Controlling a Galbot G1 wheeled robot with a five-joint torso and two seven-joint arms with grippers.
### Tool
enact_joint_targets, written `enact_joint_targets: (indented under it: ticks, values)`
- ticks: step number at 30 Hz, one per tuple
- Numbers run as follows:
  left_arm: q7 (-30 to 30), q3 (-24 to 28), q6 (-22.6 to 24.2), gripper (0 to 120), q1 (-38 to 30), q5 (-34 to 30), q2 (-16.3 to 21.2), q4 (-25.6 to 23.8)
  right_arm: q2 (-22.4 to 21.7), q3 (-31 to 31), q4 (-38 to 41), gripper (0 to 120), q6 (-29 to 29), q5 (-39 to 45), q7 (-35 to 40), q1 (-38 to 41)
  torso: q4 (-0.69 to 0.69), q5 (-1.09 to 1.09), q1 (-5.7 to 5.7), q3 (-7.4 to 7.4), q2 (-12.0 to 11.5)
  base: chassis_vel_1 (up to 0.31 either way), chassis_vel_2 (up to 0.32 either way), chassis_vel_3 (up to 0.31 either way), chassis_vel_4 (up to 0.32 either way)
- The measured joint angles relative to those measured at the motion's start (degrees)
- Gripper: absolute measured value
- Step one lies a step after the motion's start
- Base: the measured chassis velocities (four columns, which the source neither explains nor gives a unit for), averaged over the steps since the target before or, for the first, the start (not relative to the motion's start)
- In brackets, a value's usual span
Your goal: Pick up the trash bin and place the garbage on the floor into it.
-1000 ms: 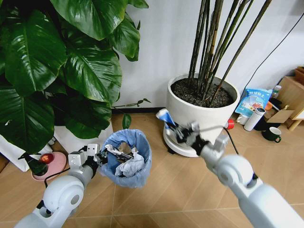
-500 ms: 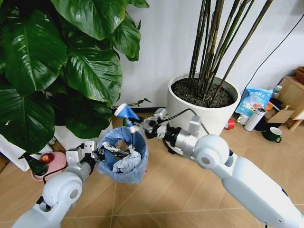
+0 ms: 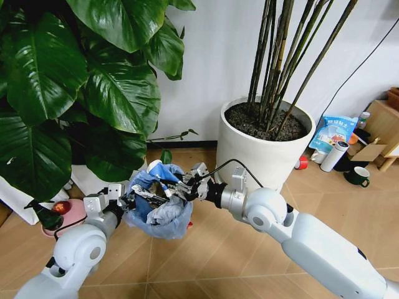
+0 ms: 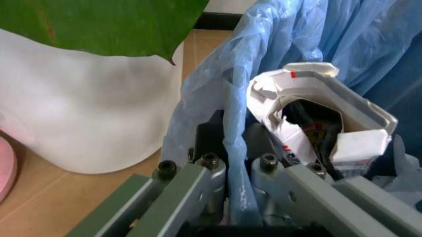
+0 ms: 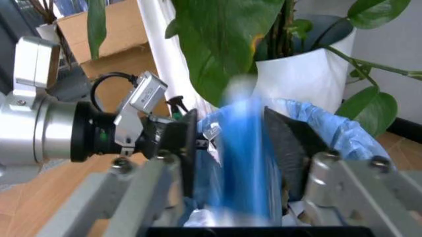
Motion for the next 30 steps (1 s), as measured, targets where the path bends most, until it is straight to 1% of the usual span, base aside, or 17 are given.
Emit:
enact_joint_targets:
  ticks: [1,3,5,6,8,9,11,12,13,15,16,17,18,21,22,27,30]
  values:
    - [0.0,0.0,0.0,0,0.0,0.0,0.0,0.0,0.0,0.0,0.0,41,0.0,0.0,0.0,0.0,0.00,0.00,0.00,0.00,0.0,0.000,0.000,0.000,0.000]
    - [0.0,0.0,0.0,0,0.0,0.0,0.1,-0.1,-0.1,0.2,0.0,49,0.1,-0.3,0.0,-0.3,0.00,0.00,0.00,0.00,0.0,0.000,0.000,0.000,0.000]
    - [0.0,0.0,0.0,0,0.0,-0.1,0.1,-0.2,-0.2,0.4,0.0,60,0.4,-0.7,0.0,-0.5,0.00,0.00,0.00,0.00,0.0,0.000,0.000,0.000,0.000]
    - [0.0,0.0,0.0,0,0.0,-0.1,0.1,-0.2,-0.2,0.4,0.0,60,0.4,-0.7,0.0,-0.5,0.00,0.00,0.00,0.00,0.0,0.000,0.000,0.000,0.000]
    - [0.0,0.0,0.0,0,0.4,-0.1,0.1,-0.3,0.0,1.5,0.0,69,0.6,-1.1,0.5,-1.0,0.00,0.00,0.00,0.00,0.0,0.000,0.000,0.000,0.000]
    - [0.0,0.0,0.0,0,0.4,-0.1,0.1,-0.3,0.0,1.5,0.0,69,0.6,-1.1,0.5,-1.0,0.00,0.00,0.00,0.00,0.0,0.000,0.000,0.000,0.000]
    - [0.1,-0.4,0.1,0,1.1,0.2,0.1,-0.3,0.2,3.5,0.0,79,0.5,-1.3,1.7,-1.9,0.00,0.00,0.00,0.00,0.0,0.000,0.000,0.000,0.000]
    - [0.1,-0.4,0.1,0,1.1,0.2,0.1,-0.3,0.2,3.5,0.0,79,0.5,-1.3,1.7,-1.9,0.00,0.00,0.00,0.00,0.0,0.000,0.000,0.000,0.000]
    - [0.5,-1.4,0.3,0,1.8,0.4,0.0,-0.2,0.0,5.5,0.3,86,0.0,-1.7,3.0,-3.1,0.01,0.01,0.00,0.00,0.0,0.000,0.000,0.000,0.000]
    - [1.1,-2.6,0.4,0,2.4,0.6,-0.2,0.1,-0.7,7.1,0.7,93,-0.2,-1.9,4.6,-4.8,0.01,0.00,0.00,0.00,0.0,0.000,0.000,0.000,0.000]
    - [1.3,-3.0,0.4,0,2.6,0.7,-0.2,0.2,-0.9,7.4,0.8,95,-0.2,-2.0,5.0,-5.2,0.00,-0.01,0.00,0.00,0.0,0.000,0.000,0.000,0.000]
    - [1.8,-4.3,0.4,0,3.0,0.9,-0.3,0.5,-1.5,9.0,0.9,98,0.1,-2.5,6.3,-7.5,0.00,0.01,0.00,0.00,0.0,0.000,0.000,0.000,0.000]
    - [1.8,-4.3,0.4,0,3.0,0.9,-0.3,0.5,-1.5,9.0,0.9,98,0.1,-2.5,6.3,-7.5,0.00,0.01,0.00,0.00,0.0,0.000,0.000,0.000,0.000]
    - [2.5,-6.5,0.5,0,3.5,0.9,-0.3,1.0,-2.2,12.1,0.7,100,1.1,-4.3,8.1,-11.9,0.00,0.00,-0.01,0.00,0.0,0.000,0.000,0.000,0.000]
    - [2.5,-6.5,0.5,0,3.5,0.9,-0.3,1.0,-2.2,12.1,0.7,100,1.1,-4.3,8.1,-11.9,0.00,0.00,-0.01,0.00,0.0,0.000,0.000,0.000,0.000]
    - [3.7,-9.1,0.5,0,3.8,0.7,0.1,2.0,-3.2,18.4,1.1,100,2.0,-6.5,8.7,-19.1,0.00,0.00,-0.01,-0.01,0.0,0.000,0.000,0.000,0.000]
    - [4.0,-9.4,0.6,0,3.9,0.5,0.3,2.0,-3.2,19.3,0.7,100,2.1,-8.2,8.3,-21.3,-0.01,-0.01,-0.01,-0.01,0.0,0.000,0.000,0.000,0.000]
